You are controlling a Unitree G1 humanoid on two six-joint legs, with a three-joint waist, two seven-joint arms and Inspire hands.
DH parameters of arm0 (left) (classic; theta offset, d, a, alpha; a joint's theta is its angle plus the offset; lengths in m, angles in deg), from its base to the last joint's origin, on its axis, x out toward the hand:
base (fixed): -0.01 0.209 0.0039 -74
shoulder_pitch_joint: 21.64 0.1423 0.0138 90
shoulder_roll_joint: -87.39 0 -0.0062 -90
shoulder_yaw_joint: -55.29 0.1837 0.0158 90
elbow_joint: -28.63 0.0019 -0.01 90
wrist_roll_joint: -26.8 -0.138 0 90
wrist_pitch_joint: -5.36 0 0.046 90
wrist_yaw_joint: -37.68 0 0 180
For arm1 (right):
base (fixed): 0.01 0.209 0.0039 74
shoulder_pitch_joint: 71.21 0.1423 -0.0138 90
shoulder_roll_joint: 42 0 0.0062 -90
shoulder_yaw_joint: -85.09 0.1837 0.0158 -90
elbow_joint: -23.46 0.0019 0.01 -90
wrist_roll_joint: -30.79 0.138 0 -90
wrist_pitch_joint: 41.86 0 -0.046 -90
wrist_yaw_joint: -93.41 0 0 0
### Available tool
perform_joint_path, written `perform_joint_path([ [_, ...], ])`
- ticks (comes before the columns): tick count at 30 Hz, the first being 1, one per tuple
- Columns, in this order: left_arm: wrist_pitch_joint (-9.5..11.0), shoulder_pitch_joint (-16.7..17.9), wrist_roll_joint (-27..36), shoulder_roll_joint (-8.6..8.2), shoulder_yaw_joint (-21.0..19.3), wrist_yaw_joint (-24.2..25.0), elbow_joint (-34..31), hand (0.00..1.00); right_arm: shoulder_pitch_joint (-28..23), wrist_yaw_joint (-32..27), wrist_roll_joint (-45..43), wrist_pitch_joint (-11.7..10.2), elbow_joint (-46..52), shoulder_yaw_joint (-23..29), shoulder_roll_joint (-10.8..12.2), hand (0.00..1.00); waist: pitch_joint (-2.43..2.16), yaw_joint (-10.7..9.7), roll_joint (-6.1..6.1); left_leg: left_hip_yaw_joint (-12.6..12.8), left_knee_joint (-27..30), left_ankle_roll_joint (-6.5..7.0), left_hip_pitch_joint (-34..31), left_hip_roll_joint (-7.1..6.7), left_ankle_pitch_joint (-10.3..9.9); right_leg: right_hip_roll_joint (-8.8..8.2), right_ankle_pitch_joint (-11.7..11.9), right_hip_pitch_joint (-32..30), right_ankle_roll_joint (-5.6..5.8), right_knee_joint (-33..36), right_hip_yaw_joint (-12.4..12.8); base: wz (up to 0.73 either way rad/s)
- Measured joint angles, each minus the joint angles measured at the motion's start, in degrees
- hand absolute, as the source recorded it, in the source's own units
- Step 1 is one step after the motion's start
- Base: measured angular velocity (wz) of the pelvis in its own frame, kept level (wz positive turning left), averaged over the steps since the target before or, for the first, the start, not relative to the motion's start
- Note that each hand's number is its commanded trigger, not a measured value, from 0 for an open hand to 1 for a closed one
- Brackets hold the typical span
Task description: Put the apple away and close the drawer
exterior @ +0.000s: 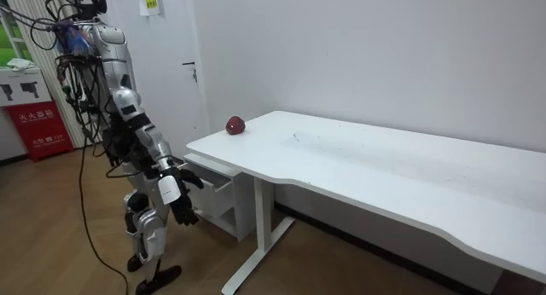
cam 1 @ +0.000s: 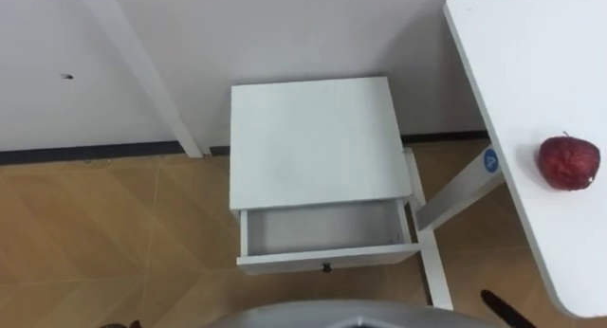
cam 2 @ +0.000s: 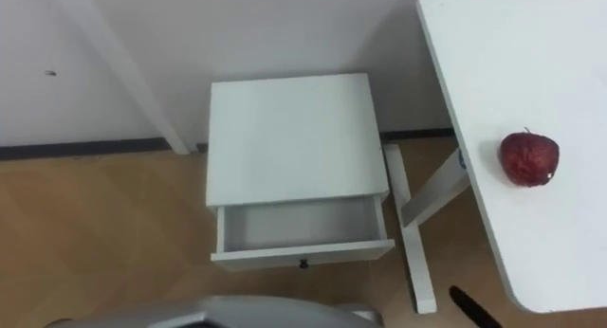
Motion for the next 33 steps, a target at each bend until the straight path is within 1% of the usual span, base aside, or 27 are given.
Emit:
perform_joint_path([
  [1,-0.29,0.16,0.00,0.29,0.01,-0.06,-0.12,0.00,-0.08,-1.99,0.17,0.03,1.50,0.12,-0.05,0.00,-0.03,-0.25,-0.05,0.01,-0.15,0.01,-0.06,0.03,0.00,0.03,-0.01,-0.22,0.00,0.31,0.38,-0.06],
  [2,-0.31,0.23,-0.06,0.54,0.01,-0.09,-0.18,0.00,-0.14,-3.88,0.47,0.01,3.45,0.40,-0.06,0.00,-0.12,-0.37,0.18,0.16,0.02,0.01,-0.41,0.08,0.00,0.05,-0.01,-0.82,-0.01,0.71,0.43,-0.07],
  [3,-0.34,0.26,-0.07,0.63,0.01,-0.09,-0.38,0.00,-0.21,-4.78,0.50,-0.03,4.54,0.51,-0.06,0.00,-0.20,-0.44,0.24,0.18,0.13,0.02,-0.64,0.07,0.01,0.03,-0.01,-0.99,-0.01,0.70,0.40,-0.04],
  [5,-0.37,0.46,-0.12,0.88,-0.02,-0.10,-1.89,0.00,-1.13,-8.71,0.64,-0.32,8.70,0.63,-0.06,0.00,-0.37,-0.72,0.46,0.20,0.21,0.15,-0.91,-0.01,0.08,-0.04,0.01,-1.00,0.01,0.75,0.30,0.00],
  [7,-0.42,0.67,-0.12,0.88,-0.03,-0.13,-2.71,0.00,-1.06,-11.78,0.66,-0.60,10.75,1.85,-0.06,0.00,-0.49,-0.71,0.52,0.20,0.19,0.17,-0.91,-0.14,0.09,-0.05,0.04,-0.89,0.05,0.78,0.31,0.00],
  [8,-0.43,0.97,-0.02,0.88,-0.02,-0.13,-3.56,0.00,-1.25,-14.07,0.66,-0.67,11.95,2.27,-0.06,0.00,-0.49,-0.84,0.46,0.20,0.18,0.17,-0.91,-0.24,0.10,-0.04,0.04,-0.90,0.06,0.78,0.28,0.00],
  [9,-0.43,1.28,0.04,0.88,0.06,-0.13,-4.13,0.00,-1.26,-15.15,0.74,-0.70,12.71,2.23,-0.06,0.00,-0.49,-0.85,0.42,0.21,0.17,0.17,-0.92,-0.35,0.10,-0.03,0.04,-0.90,0.05,0.79,0.23,0.00],
  [11,-0.42,1.71,0.14,0.88,0.12,-0.13,-4.58,0.00,-2.24,-19.68,1.87,-0.88,17.90,2.24,-0.07,0.00,-0.49,-0.73,0.43,0.50,0.03,0.18,-0.81,-0.40,0.10,-0.05,0.04,-1.01,0.06,0.97,0.39,0.00],
  [12,-0.43,1.78,0.18,0.88,0.12,-0.14,-4.59,0.00,-2.46,-20.67,1.89,-1.18,19.27,2.30,-0.08,0.00,-0.48,-0.85,0.45,0.59,0.03,0.18,-0.75,-0.40,0.10,-0.04,0.04,-1.02,0.06,0.99,0.62,-0.07],
  [14,-0.85,1.82,0.24,0.89,0.12,-0.14,-4.71,0.00,-2.40,-24.63,1.50,-2.22,23.69,2.70,-0.24,0.00,-0.44,-1.00,0.27,0.76,0.00,0.19,-0.64,-0.41,0.11,-0.02,0.03,-1.03,0.07,0.97,1.17,-0.05],
  [17,-0.86,1.82,-0.17,0.89,0.11,-0.06,-5.64,0.00,-2.40,-28.39,0.86,-2.87,26.08,2.68,-0.35,0.00,-0.29,-1.18,-0.15,0.70,-0.32,0.19,-0.61,-0.41,0.12,0.00,0.03,-1.02,0.07,0.94,1.19,0.00],
  [19,-0.86,1.81,-0.12,0.94,0.09,-0.04,-5.68,0.00,-2.84,-30.53,1.16,-2.98,27.91,2.72,-0.36,0.00,-0.24,-1.41,-0.12,0.57,-0.43,0.19,-0.68,-0.39,0.11,-0.02,0.03,-1.35,0.08,0.96,1.18,-0.03],
  [20,-0.87,1.85,-0.10,1.05,0.05,-0.04,-5.83,0.00,-3.18,-32.03,1.10,-3.00,30.00,2.73,-0.48,0.00,-0.25,-1.50,-0.08,0.71,-0.46,0.19,-0.92,-0.01,0.12,-0.01,0.03,-1.96,0.08,1.08,1.19,-0.07],
  [21,-0.87,1.84,-0.05,1.14,0.05,-0.04,-5.95,0.00,-3.22,-32.79,0.96,-3.02,30.67,2.73,-0.60,0.00,-0.23,-1.61,-0.09,0.75,-0.36,0.19,-1.07,0.00,0.12,0.00,0.03,-2.19,0.08,1.14,1.19,-0.06],
  [23,-0.86,1.81,-0.12,1.21,0.05,-0.04,-6.49,0.00,-3.31,-35.33,0.49,-4.37,32.15,2.91,-1.81,0.00,-0.22,-1.92,-0.10,0.86,-0.16,0.22,-1.63,-0.11,0.18,0.01,0.03,-2.99,0.08,1.67,1.21,0.00],
  [24,-0.86,1.80,-0.15,1.24,0.05,-0.04,-6.62,0.00,-3.36,-35.87,0.49,-4.70,33.08,3.20,-1.98,0.00,-0.20,-1.93,-0.14,0.95,-0.18,0.22,-1.68,-0.11,0.18,0.01,0.03,-3.07,0.08,1.66,1.21,-0.04],
  [25,-0.86,1.62,-0.15,1.35,0.06,-0.03,-6.70,0.00,-3.35,-36.93,0.35,-5.64,34.58,3.41,-2.46,0.00,-0.14,-2.06,-0.24,1.01,-0.23,0.22,-1.76,-0.09,0.18,0.02,0.03,-3.19,0.08,1.65,1.24,0.00],
  [26,-0.83,1.30,-0.13,1.52,0.20,0.06,-6.69,0.00,-3.24,-37.70,-0.83,-6.20,35.41,3.49,-3.08,0.00,-0.06,-2.09,-0.39,1.02,-0.25,0.22,-1.84,-0.11,0.18,0.03,0.03,-3.28,0.08,1.67,1.36,0.00],
  [29,-0.49,1.15,-0.13,1.70,0.21,0.44,-6.71,0.00,-2.59,-39.67,-6.30,-7.04,37.65,4.44,-4.22,0.00,-0.09,-2.00,-0.43,1.20,-0.21,0.22,-2.67,-0.20,0.18,0.07,0.03,-3.93,0.08,1.76,1.53,-0.02],
  [31,-0.36,1.35,-0.31,1.89,0.20,0.46,-6.74,0.00,-2.58,-41.14,-10.89,-7.86,38.88,4.47,-4.28,0.00,0.02,-1.86,-0.53,1.22,-0.14,0.20,-2.92,-0.23,0.19,0.10,0.03,-4.36,0.08,1.75,1.56,0.00],
  [33,-0.35,1.49,-0.28,1.95,0.20,0.46,-6.78,0.00,-2.50,-42.48,-14.32,-8.34,40.53,4.55,-4.33,0.00,-0.02,-1.81,-0.48,1.21,-0.10,0.20,-3.27,-0.23,0.20,0.09,0.03,-4.92,0.08,1.72,1.51,0.00],
])
